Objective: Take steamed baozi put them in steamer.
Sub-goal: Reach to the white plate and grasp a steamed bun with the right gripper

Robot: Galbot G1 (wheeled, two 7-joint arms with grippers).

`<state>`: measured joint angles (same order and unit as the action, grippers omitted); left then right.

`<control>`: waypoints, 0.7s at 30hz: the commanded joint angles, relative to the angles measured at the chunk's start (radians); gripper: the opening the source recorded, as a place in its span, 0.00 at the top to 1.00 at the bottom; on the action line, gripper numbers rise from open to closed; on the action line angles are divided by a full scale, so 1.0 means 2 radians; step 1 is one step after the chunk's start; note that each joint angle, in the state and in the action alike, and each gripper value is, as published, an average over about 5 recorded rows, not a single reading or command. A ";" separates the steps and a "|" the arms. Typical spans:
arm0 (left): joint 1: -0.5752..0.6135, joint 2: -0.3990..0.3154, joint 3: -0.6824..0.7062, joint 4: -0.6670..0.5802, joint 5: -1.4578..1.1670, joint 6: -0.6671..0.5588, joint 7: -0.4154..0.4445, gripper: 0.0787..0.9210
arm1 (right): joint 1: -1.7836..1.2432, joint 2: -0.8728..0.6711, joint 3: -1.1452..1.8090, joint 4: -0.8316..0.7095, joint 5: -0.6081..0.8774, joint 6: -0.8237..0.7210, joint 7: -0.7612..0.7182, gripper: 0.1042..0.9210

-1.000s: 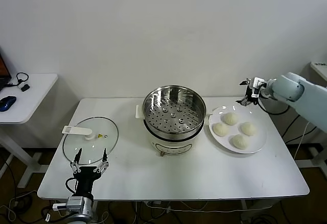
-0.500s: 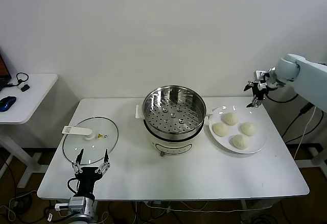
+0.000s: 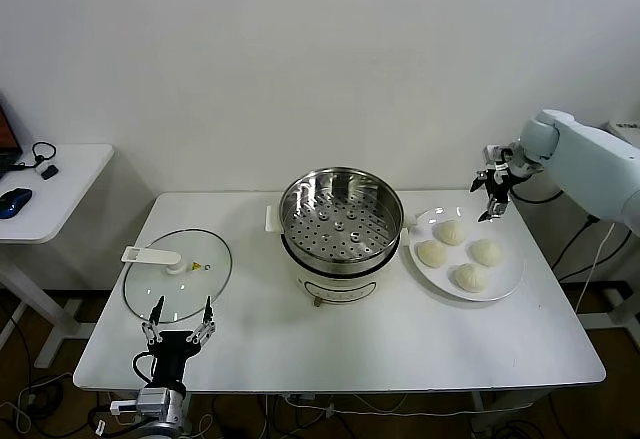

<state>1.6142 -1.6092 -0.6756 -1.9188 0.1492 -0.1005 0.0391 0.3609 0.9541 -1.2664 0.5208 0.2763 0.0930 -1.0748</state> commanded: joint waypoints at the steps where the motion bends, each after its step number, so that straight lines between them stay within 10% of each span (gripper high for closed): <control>1: -0.002 -0.024 0.000 0.007 0.000 -0.001 0.000 0.12 | -0.056 0.026 0.074 -0.061 -0.037 0.013 -0.014 0.12; 21: 0.002 -0.020 0.001 0.010 -0.001 -0.008 0.000 0.12 | -0.110 0.073 0.234 -0.149 -0.151 0.035 0.011 0.12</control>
<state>1.6172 -1.6092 -0.6763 -1.9003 0.1487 -0.1136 0.0391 0.1818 1.0773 -0.9015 0.2812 0.0445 0.1534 -1.0593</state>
